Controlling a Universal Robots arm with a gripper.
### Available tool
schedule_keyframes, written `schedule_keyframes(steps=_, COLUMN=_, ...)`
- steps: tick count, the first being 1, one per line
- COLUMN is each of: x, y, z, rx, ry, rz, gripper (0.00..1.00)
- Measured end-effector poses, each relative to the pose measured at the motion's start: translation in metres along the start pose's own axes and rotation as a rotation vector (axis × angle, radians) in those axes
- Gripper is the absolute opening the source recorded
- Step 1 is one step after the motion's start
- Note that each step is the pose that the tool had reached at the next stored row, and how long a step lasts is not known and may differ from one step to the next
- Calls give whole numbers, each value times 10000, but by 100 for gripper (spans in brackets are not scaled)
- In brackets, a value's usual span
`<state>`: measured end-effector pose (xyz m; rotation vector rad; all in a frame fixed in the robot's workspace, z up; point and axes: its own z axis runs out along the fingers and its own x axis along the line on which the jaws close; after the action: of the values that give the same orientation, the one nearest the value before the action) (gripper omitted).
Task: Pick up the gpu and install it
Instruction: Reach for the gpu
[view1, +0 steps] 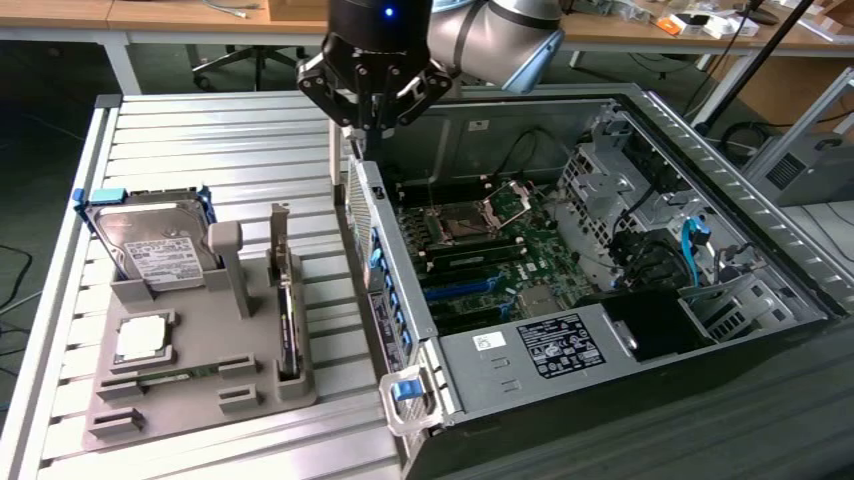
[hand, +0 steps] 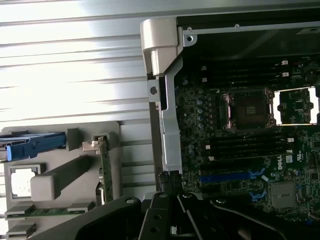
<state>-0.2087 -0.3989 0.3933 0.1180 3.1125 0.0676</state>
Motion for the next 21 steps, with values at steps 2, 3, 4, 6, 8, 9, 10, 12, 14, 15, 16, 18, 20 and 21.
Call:
schedule_keyframes(steps=2, x=14, y=-1, z=0, rx=0, ry=0, rz=0, gripper=11)
schedule_keyframes(steps=3, x=20, y=-1, z=-1, rx=0, ry=0, rz=0, gripper=11)
schedule_keyframes(steps=4, x=26, y=-2, z=0, rx=-1, ry=-1, rz=0, gripper=11)
schedule_keyframes(steps=6, x=40, y=-3, z=-1, rx=0, ry=0, rz=-1, gripper=11)
schedule_keyframes(steps=8, x=55, y=-4, z=-1, rx=-1, ry=-1, rz=-1, gripper=11)
schedule_keyframes(steps=9, x=65, y=-5, z=-2, rx=0, ry=0, rz=0, gripper=11)
schedule_keyframes(steps=10, x=69, y=-5, z=-1, rx=-1, ry=-1, rz=-1, gripper=11)
schedule_keyframes(steps=12, x=84, y=-6, z=-2, rx=0, ry=0, rz=0, gripper=11)
schedule_keyframes(steps=14, x=99, y=-7, z=-2, rx=0, ry=-1, rz=0, gripper=11)
schedule_keyframes(steps=15, x=104, y=-8, z=-2, rx=-1, ry=-1, rz=0, gripper=11)
schedule_keyframes(steps=16, x=111, y=-8, z=-3, rx=-1, ry=-1, rz=0, gripper=11)
schedule_keyframes(steps=18, x=121, y=-9, z=-3, rx=-1, ry=-1, rz=0, gripper=11)
schedule_keyframes(steps=20, x=129, y=-10, z=-3, rx=-1, ry=-1, rz=0, gripper=11)
schedule_keyframes(steps=21, x=133, y=-10, z=-4, rx=0, ry=0, rz=-1, gripper=11)
